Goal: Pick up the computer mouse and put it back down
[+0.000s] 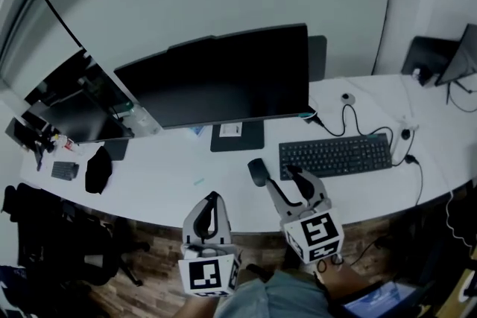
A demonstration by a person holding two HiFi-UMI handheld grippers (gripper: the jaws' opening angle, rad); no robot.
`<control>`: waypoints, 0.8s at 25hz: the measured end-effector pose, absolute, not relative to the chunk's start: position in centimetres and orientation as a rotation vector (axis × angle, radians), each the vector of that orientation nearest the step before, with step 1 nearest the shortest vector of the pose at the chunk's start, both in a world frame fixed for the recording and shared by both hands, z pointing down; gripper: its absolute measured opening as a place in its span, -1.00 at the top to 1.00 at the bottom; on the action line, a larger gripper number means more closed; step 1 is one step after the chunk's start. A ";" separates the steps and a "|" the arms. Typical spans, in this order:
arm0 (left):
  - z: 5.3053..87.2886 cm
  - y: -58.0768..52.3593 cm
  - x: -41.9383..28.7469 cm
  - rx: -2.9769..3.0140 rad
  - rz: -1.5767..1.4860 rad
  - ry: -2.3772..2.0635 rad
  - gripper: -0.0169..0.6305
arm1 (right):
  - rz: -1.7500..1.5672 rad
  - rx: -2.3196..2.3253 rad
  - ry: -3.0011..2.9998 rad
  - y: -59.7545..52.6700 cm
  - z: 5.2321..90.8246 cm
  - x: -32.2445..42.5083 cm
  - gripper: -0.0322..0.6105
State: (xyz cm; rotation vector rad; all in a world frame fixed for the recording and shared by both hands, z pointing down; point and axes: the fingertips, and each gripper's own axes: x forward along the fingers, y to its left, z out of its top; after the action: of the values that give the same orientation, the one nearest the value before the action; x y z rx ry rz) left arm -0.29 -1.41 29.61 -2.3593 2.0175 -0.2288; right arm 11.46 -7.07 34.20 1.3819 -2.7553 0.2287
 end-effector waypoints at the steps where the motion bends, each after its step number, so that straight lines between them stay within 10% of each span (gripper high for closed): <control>1: 29.5 -1.6 -0.7 -2.350 -0.223 2.026 0.93 | 0.222 1.376 -2.758 -7.5 34.1 11.2 0.31; 20: 32.9 -9.8 -8.8 -2.490 -0.181 2.015 0.93 | 0.226 1.343 -2.605 -14.7 38.4 3.6 0.18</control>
State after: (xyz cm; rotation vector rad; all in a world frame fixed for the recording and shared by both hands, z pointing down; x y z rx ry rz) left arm -8.76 -9.78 32.87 -2.4897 2.0151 -0.1813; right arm 3.61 -14.70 38.41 1.3428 -2.6048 0.2264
